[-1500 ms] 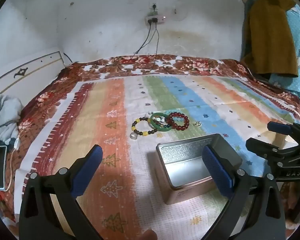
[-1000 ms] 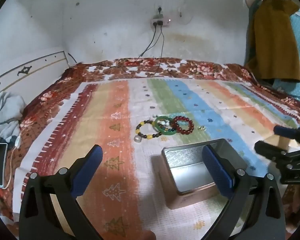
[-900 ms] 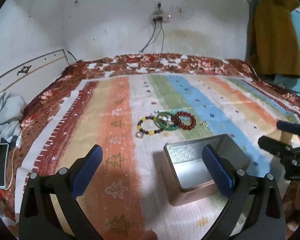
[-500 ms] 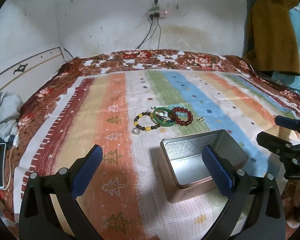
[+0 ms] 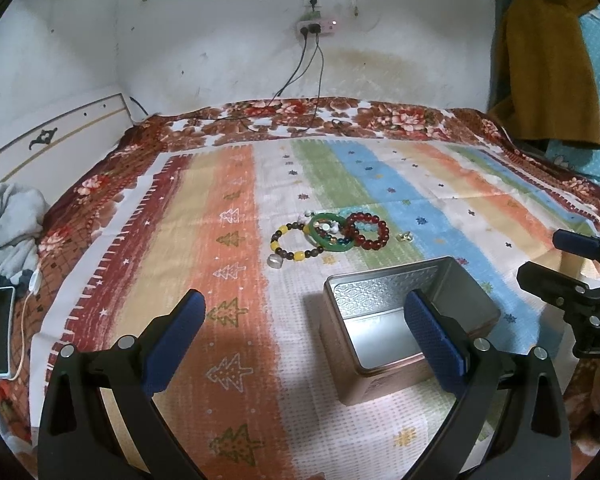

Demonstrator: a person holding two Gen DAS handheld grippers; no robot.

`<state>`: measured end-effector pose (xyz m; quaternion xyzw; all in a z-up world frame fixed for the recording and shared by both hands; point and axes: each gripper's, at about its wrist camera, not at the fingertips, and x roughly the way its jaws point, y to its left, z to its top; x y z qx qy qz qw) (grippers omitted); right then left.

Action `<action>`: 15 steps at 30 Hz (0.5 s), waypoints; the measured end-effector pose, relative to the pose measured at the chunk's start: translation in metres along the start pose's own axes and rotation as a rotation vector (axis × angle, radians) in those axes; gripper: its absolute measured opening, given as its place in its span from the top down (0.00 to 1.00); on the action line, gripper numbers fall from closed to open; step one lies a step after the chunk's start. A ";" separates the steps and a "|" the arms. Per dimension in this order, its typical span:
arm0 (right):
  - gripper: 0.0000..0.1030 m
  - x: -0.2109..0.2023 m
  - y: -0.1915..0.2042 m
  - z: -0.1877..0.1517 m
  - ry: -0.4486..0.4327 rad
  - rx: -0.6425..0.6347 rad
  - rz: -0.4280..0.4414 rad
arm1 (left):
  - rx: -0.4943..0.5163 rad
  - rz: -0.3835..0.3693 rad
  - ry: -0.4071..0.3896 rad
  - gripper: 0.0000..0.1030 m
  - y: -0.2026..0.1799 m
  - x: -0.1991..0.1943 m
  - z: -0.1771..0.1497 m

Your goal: Organize jewelry

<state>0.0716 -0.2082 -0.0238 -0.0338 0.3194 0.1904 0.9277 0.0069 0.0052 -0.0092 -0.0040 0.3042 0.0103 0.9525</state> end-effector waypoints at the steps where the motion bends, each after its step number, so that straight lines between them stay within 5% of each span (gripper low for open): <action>1: 0.05 0.000 0.000 0.000 0.000 0.001 0.001 | 0.000 0.000 0.002 0.05 0.000 0.000 0.000; 15: 0.05 0.006 -0.001 -0.002 0.018 0.020 0.011 | -0.009 0.012 0.011 0.05 0.005 0.003 -0.001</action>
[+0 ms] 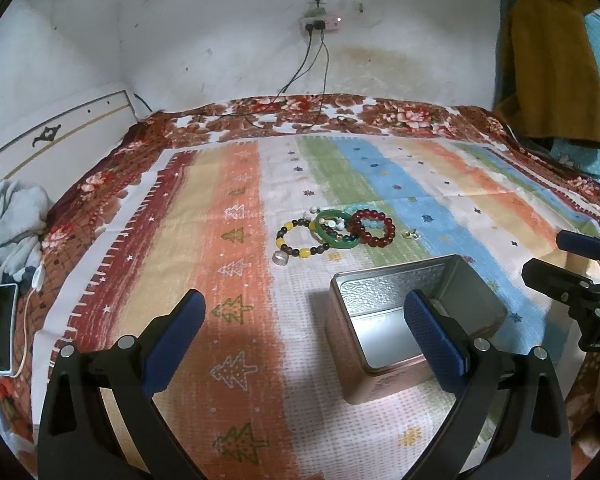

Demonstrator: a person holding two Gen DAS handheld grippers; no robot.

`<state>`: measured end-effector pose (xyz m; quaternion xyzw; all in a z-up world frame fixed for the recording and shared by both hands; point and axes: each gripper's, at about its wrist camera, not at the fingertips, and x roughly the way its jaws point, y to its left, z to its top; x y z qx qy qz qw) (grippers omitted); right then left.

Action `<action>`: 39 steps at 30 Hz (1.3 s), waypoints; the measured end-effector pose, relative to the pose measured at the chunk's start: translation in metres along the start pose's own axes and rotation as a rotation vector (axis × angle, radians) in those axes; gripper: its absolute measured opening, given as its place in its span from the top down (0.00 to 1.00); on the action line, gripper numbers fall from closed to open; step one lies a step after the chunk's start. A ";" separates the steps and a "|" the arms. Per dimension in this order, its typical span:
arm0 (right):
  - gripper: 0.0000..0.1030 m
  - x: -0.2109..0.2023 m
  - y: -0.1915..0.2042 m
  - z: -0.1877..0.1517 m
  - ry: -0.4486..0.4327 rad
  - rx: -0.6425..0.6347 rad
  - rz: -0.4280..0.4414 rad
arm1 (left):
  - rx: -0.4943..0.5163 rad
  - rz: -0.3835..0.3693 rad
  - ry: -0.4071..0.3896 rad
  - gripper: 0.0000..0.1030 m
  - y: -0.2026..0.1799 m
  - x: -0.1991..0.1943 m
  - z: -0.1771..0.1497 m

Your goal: Organize jewelry

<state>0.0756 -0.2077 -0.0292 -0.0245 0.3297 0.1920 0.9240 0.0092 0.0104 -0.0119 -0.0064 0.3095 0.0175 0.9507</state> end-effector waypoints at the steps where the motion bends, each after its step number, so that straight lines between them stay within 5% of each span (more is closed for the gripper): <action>1: 0.05 0.000 -0.001 0.002 0.001 0.004 0.003 | -0.005 0.001 0.002 0.05 0.001 0.001 0.000; 20: 0.05 0.026 -0.011 0.025 0.050 0.026 0.018 | 0.038 0.060 0.053 0.05 0.007 0.038 0.025; 39: 0.05 0.081 -0.030 0.065 0.142 0.006 0.040 | -0.012 0.001 0.208 0.05 0.034 0.100 0.052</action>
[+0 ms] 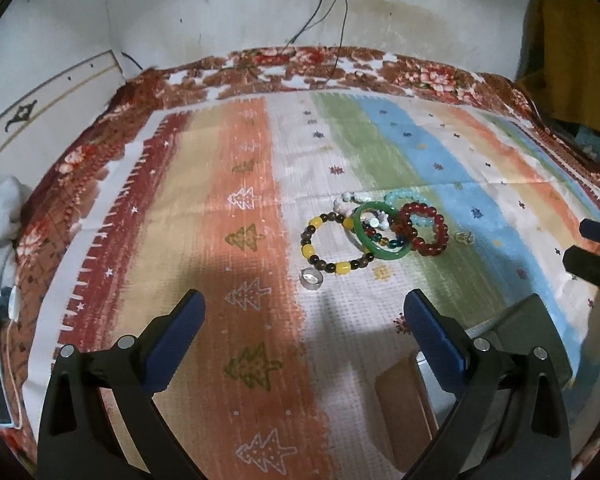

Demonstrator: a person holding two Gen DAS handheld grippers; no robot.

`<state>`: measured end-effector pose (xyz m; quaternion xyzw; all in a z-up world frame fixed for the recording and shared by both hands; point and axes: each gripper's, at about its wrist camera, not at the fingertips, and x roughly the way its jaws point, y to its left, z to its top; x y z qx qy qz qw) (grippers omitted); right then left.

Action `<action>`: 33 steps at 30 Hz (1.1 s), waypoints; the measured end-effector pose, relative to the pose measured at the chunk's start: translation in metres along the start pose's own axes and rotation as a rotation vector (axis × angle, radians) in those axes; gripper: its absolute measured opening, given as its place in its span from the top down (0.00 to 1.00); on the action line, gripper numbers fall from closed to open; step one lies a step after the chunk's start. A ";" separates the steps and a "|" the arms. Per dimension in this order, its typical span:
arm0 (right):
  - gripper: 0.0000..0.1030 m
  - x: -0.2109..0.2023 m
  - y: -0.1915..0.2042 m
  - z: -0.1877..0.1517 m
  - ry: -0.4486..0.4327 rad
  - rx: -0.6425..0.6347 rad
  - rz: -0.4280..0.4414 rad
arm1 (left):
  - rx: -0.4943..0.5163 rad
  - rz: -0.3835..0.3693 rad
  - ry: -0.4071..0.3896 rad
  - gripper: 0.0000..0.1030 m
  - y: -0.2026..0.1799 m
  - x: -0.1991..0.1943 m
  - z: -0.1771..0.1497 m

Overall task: Organize jewelry
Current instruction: 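Move both tools forward toward the rings beside the bracelets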

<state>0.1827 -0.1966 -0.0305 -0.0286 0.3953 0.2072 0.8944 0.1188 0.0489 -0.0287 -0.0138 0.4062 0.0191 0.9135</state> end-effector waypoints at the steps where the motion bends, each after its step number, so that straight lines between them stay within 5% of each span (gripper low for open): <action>1: 0.05 0.002 -0.001 0.003 0.003 -0.003 0.000 | 0.003 0.000 0.006 0.05 0.000 0.002 0.001; 18: 0.05 0.047 -0.018 0.030 0.127 -0.034 0.014 | 0.077 -0.005 0.110 0.05 -0.001 0.038 0.016; 33: 0.05 0.112 -0.039 0.043 0.330 0.005 0.060 | -0.050 -0.096 0.292 0.06 0.030 0.093 0.032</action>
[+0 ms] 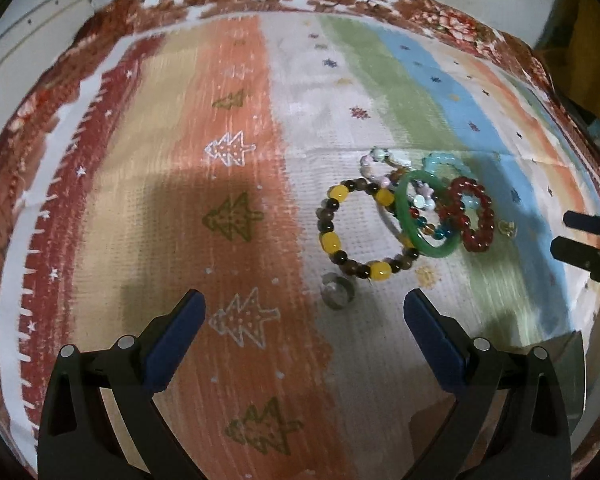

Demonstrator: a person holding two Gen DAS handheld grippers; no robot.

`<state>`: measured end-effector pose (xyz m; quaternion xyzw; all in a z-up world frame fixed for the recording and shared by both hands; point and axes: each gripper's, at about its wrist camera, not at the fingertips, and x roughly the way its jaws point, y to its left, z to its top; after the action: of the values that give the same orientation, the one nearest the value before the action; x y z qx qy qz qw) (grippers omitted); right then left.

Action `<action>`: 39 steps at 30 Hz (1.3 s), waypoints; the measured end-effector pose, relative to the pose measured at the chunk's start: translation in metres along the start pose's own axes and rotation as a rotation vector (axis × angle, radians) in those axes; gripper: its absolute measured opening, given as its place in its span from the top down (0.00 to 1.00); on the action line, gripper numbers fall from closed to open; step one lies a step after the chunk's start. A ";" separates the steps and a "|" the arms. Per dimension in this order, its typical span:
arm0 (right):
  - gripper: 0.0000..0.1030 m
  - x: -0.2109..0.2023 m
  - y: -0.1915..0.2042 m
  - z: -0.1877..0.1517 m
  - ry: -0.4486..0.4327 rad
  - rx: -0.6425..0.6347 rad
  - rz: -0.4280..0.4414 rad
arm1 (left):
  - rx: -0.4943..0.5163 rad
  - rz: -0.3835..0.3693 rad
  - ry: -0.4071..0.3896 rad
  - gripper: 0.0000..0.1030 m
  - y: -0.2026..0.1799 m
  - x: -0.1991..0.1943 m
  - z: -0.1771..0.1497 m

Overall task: Organize jewelry
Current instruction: 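Move both tools forward toward the rings beside the bracelets, then grasp the small silver ring with the left tool while the right tool grasps the gold ring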

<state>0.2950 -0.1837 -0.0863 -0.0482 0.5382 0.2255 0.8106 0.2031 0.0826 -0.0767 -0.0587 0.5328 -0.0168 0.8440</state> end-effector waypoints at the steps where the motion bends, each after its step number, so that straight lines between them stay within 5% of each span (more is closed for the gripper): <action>1: 0.05 0.003 -0.001 0.002 0.011 0.005 0.011 | 0.001 -0.004 0.005 0.06 0.000 0.002 0.001; 4: 0.05 0.012 -0.001 0.006 0.045 0.007 0.021 | 0.019 -0.024 0.032 0.08 -0.001 0.008 0.004; 7: 0.06 0.018 0.002 0.007 0.060 -0.014 0.015 | 0.064 -0.051 0.043 0.16 -0.008 0.010 0.004; 9: 0.18 0.021 0.004 0.009 0.058 -0.019 0.018 | 0.092 -0.053 0.051 0.22 -0.013 0.012 0.004; 17: 0.20 0.038 0.004 0.015 0.113 -0.027 0.027 | 0.155 -0.027 0.098 0.45 -0.022 0.026 0.005; 32: 0.51 0.061 0.002 0.022 0.158 -0.067 -0.017 | 0.213 0.028 0.095 0.72 -0.021 0.031 0.009; 39: 0.78 0.062 0.003 0.022 0.175 -0.074 -0.020 | 0.220 0.024 0.098 0.81 -0.022 0.032 0.007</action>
<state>0.3321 -0.1545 -0.1319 -0.1029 0.5977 0.2322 0.7604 0.2240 0.0590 -0.0994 0.0417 0.5690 -0.0678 0.8185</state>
